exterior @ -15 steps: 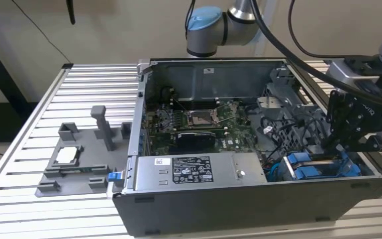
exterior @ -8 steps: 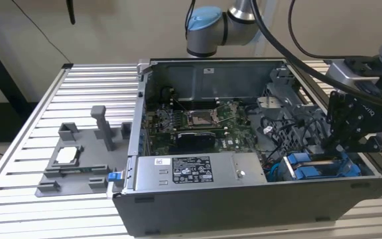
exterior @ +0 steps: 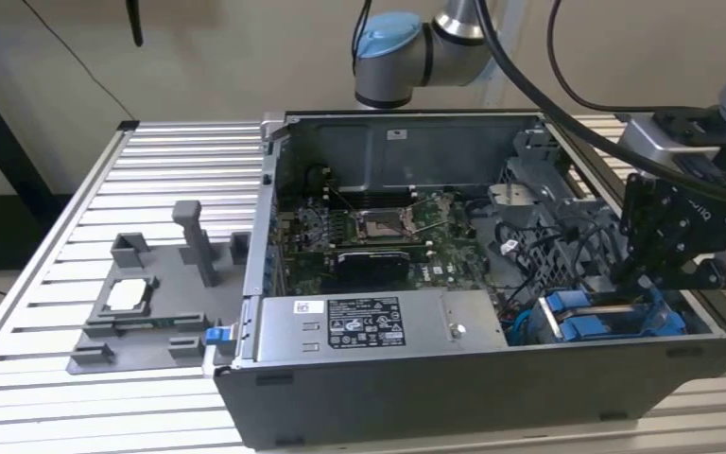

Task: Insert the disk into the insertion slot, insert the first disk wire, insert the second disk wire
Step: 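Insert the first disk wire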

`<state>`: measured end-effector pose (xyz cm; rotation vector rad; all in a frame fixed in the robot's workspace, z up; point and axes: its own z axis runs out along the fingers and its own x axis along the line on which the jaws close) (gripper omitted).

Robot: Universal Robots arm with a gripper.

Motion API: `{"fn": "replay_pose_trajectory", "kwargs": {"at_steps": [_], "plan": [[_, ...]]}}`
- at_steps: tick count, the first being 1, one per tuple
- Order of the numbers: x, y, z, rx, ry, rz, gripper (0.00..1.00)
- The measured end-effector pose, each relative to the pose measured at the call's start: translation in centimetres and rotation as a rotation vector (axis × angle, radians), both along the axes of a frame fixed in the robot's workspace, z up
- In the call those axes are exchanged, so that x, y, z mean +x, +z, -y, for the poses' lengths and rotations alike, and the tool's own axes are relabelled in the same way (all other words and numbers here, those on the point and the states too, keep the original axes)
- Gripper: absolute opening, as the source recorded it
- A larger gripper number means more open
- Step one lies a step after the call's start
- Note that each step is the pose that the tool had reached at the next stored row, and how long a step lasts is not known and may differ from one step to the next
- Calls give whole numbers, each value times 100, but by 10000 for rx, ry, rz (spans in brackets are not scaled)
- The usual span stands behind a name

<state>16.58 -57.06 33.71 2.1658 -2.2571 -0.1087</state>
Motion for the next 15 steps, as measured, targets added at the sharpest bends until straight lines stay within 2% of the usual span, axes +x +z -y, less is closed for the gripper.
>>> {"fn": "replay_pose_trajectory", "kwargs": {"at_steps": [15], "plan": [[9, -4, -32, 1, 1, 3, 19]]}}
